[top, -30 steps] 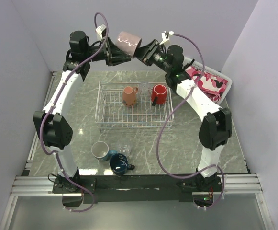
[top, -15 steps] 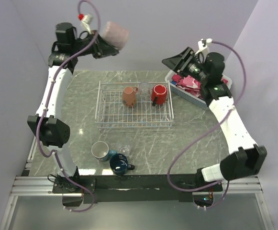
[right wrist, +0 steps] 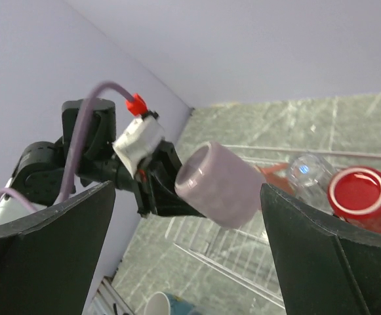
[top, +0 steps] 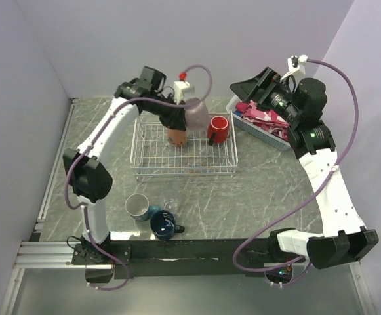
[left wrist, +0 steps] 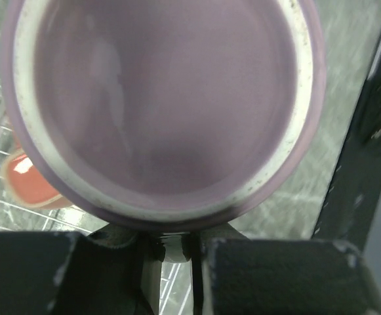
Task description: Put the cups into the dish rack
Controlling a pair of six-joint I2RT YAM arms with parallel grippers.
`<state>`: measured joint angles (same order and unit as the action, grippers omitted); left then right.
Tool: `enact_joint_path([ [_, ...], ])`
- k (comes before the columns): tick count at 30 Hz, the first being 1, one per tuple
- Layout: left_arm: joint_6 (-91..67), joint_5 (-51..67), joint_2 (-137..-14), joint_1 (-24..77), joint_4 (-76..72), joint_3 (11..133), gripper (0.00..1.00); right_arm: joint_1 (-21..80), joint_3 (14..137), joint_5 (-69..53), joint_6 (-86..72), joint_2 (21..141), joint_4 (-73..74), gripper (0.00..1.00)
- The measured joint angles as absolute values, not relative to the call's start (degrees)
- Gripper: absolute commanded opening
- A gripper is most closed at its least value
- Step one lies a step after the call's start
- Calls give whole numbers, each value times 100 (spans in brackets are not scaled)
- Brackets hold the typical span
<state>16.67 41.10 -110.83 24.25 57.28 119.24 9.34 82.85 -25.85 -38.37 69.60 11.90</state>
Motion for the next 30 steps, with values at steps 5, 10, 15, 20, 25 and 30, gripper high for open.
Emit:
enact_joint_path([
  [5, 2248, 3750, -11378, 2847, 5870, 11677, 1, 932, 8134, -2445, -3712, 7019, 1439, 100],
  [10, 2421, 3632, -11614, 3273, 5828, 11577, 1, 932, 7813, -2338, -3728, 6960, 1470, 100],
  [15, 2418, 3500, -11789, 3540, 5699, 11391, 1, 895, 7575, -2239, -3763, 6823, 1459, 100],
  [20, 2403, 3415, -11922, 3800, 5315, 11168, 1, 897, 7336, -2167, -3758, 6595, 1531, 100],
  [25, 2296, 3361, -11990, 3922, 4947, 10881, 1, 897, 7098, -2056, -3763, 6233, 1531, 100],
  [30, 2176, 3186, -11992, 3907, 4451, 10575, 1, 886, 7063, -1944, -3756, 5979, 1551, 100],
])
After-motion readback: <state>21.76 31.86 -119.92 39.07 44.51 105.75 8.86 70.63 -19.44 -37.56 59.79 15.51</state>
